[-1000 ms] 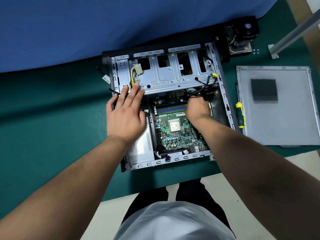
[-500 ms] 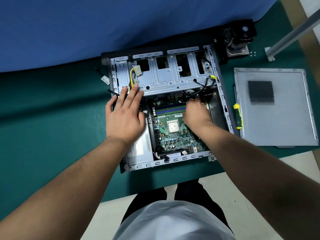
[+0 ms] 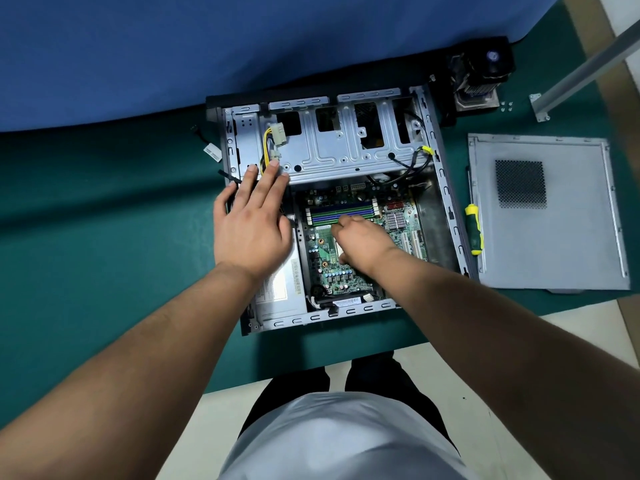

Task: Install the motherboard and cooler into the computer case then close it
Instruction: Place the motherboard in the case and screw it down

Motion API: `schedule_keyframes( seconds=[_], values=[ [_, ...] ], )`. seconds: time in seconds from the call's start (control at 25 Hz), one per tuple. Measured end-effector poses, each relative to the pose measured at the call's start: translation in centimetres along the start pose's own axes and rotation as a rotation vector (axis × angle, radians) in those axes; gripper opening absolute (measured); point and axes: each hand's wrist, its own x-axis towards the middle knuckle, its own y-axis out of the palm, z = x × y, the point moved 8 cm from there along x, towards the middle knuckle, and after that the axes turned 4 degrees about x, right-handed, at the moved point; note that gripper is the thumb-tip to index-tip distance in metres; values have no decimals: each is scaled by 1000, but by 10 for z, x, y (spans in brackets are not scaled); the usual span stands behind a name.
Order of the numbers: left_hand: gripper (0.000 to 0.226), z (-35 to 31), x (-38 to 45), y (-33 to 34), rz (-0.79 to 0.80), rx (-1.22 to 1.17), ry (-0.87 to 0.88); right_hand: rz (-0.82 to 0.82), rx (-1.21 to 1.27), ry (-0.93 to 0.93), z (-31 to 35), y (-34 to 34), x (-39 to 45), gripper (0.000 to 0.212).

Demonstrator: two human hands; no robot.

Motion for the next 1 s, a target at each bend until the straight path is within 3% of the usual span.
schedule_keyframes(
  seconds=[0.2,0.36,0.4,0.56,0.64,0.76,0.8,0.92,1.0],
  values=[
    [64,0,0,1,5,-13,1,15,-54,-36,2,3,-8,52],
    [63,0,0,-1,9,-29,0,238,119,-43,-16,-6,-26,68],
    [62,0,0,-1,10,-33,5,228,156,-46,-23,-13,-34,66],
    [56,-1,-2,-1,19,-50,17,-203,-45,-60,-56,-55,-80,62],
    [52,-4,-3,-5,6,-61,63,-253,-175,-30,-73,-56,-103,55],
    [47,-23,-15,-5,33,31,269,-253,-208,38,-88,-45,-118,36],
    [49,-28,-20,-2,84,67,316,-289,-184,75,-88,-47,-120,42],
    [48,-31,-30,6,217,93,219,-412,96,350,-104,-53,-129,102],
    [45,-34,-31,5,259,89,133,-409,292,483,-114,-45,-132,105]
  ],
)
